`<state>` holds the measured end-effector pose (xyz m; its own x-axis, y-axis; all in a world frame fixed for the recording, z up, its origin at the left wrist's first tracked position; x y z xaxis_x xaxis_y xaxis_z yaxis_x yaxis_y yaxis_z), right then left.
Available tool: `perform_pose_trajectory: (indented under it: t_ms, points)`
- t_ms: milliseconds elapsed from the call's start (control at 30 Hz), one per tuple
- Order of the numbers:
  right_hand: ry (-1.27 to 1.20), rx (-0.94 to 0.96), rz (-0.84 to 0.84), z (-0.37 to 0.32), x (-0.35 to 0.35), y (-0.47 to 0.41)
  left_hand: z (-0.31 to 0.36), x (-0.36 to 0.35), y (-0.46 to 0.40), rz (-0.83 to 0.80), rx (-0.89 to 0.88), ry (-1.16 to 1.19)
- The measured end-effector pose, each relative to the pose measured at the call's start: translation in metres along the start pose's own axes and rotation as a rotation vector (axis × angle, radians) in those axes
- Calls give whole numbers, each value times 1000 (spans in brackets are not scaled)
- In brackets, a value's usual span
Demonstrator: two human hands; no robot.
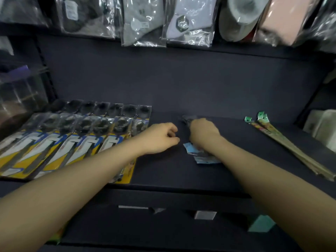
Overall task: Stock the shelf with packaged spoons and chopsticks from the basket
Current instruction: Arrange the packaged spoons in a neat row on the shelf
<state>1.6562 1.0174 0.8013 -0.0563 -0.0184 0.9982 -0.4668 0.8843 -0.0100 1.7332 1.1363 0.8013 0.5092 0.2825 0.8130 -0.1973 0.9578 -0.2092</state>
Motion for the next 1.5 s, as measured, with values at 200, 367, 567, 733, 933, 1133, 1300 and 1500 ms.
perform_pose_trajectory:
  t_ms: [200,367,567,733,933,1133,1300,1500]
  points:
    - [-422,5,-6,31,18,-21,-10,-7,-20,91,107,94]
    - [-417,-28,-8,68,15,-28,-6,-15,-24,77,83,41]
    - [-135,-44,-143,58,-6,-19,-6,-22,-32,-109,67,-127]
    - [-162,-12,-36,42,-8,-15,1,-29,-41,-212,33,-15]
    - [-852,77,-292,40,1,-17,0,-25,-51,102,206,676]
    - [-1431,49,-770,21,14,-11,0,-7,-71,199,231,1065]
    - [-1246,24,-601,18,11,-13,-11,-7,-79,250,295,991]
    - [-1057,-2,-450,28,13,-21,-13,-5,-84,223,318,880]
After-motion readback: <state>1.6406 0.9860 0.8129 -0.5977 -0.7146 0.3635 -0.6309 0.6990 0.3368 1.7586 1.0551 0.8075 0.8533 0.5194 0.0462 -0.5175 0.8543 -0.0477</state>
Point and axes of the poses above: each hand's wrist, its own y-axis away from the middle knuckle, its own x-axis out of the back of the hand, z = x × y, the point moved 2 cm from there along -y, towards the middle knuckle, and after that the axes turned 13 degrees about -x, right-handed, at the moved point
